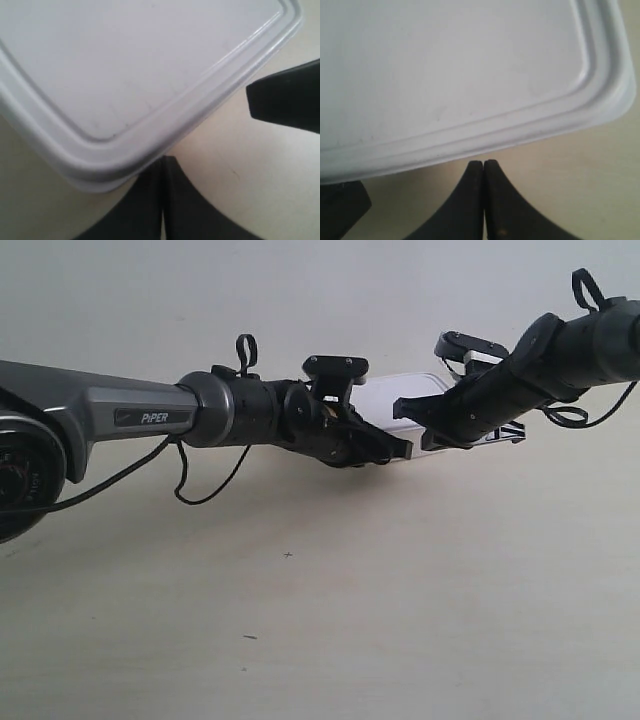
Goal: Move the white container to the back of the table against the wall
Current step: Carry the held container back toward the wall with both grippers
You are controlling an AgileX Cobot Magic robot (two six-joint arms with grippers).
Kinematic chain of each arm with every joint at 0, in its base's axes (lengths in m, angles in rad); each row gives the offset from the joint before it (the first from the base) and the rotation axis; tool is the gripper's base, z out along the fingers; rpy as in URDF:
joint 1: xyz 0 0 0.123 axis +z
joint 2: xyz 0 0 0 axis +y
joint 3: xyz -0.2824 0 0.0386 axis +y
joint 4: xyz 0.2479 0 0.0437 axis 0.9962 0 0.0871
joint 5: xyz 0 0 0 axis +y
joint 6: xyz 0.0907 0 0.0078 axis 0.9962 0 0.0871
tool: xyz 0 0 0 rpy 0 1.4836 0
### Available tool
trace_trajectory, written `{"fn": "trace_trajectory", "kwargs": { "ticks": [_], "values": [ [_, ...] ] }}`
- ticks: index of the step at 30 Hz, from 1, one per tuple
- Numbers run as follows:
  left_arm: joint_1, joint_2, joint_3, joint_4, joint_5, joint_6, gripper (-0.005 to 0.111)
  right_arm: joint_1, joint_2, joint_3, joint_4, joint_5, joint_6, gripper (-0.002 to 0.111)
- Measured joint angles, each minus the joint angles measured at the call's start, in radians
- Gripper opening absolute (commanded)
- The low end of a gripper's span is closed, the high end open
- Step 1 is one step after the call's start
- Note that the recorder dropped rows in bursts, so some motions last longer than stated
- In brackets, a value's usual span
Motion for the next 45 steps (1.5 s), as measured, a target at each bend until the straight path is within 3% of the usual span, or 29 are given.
{"fn": "trace_trajectory", "kwargs": {
  "ticks": [16, 29, 45],
  "values": [
    [0.051, 0.004, -0.030, 0.084, 0.004, -0.067, 0.000, 0.000, 0.007, -0.007, 0.000, -0.041, 0.000, 0.000],
    [0.051, 0.004, -0.030, 0.088, -0.038, -0.067, 0.000, 0.000, 0.014, -0.012, 0.000, -0.121, 0.000, 0.000],
    [0.051, 0.004, -0.030, 0.138, -0.083, -0.064, 0.000, 0.000, 0.080, -0.144, 0.000, -0.104, 0.018, 0.000]
  ]
}}
